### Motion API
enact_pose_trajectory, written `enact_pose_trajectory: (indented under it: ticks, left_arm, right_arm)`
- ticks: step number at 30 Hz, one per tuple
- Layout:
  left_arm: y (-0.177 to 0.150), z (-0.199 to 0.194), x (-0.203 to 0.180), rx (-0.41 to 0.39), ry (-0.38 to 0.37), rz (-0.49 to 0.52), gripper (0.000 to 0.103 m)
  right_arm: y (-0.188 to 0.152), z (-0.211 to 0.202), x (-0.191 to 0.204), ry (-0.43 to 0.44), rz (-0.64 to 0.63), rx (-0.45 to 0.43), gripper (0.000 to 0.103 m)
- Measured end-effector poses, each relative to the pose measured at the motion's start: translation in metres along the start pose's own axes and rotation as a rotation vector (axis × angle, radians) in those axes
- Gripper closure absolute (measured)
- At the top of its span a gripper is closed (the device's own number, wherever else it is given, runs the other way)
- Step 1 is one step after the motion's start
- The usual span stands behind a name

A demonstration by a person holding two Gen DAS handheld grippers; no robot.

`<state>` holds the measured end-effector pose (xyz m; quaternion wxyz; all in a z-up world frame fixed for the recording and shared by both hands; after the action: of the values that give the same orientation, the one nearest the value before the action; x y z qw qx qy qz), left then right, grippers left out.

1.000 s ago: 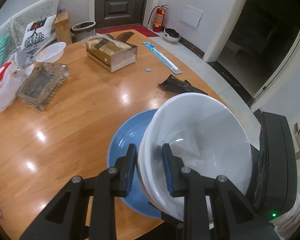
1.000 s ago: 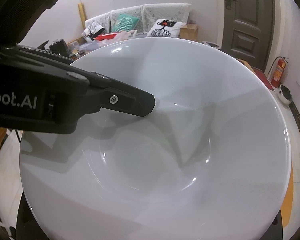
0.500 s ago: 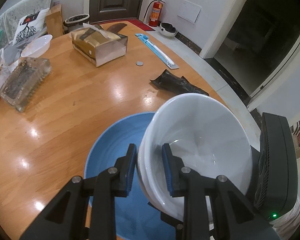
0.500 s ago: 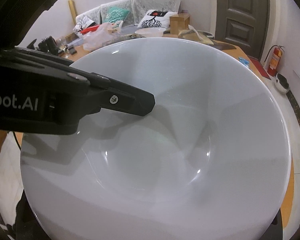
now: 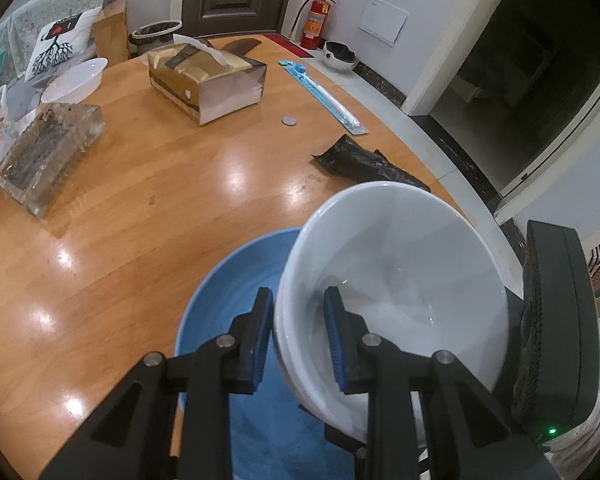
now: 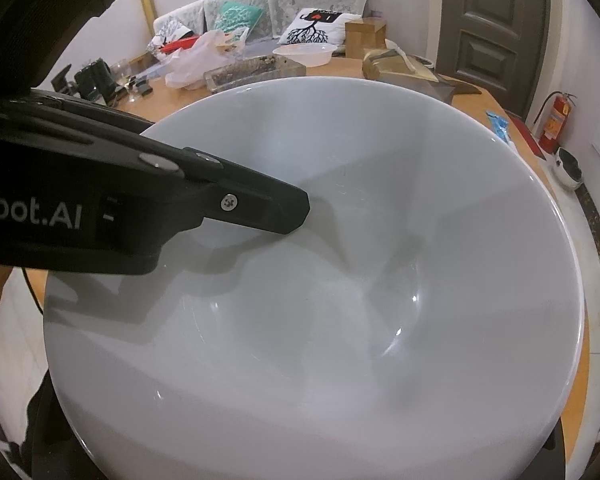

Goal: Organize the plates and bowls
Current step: 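Carry the stacked white bowls with the left tool over the blue plate, then lower the bowls onto the blue plate and open the left tool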

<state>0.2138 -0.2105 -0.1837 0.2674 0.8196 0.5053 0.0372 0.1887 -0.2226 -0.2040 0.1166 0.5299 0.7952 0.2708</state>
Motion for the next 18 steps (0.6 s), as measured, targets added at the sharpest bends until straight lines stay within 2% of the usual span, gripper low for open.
enact_pose_trajectory:
  ticks: [18]
  left_arm:
    - [-0.0039, 0.0001, -0.0025, 0.008, 0.025, 0.025, 0.079]
  right_arm:
    - [-0.0015, 0.0028, 0.0037, 0.011, 0.011, 0.024, 0.001]
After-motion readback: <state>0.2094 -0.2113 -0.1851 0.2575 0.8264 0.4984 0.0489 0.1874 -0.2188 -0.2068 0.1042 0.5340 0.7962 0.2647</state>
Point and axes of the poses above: each gripper's, at about its wrist camera, not at the fingertips, and z roughly the way its jaws point, x to its left, y to its top, the point moved 9 cm from there along z, roughly the way its jaws point, and after that the axes turned 4 degrees about z, right-handed, at the moved point
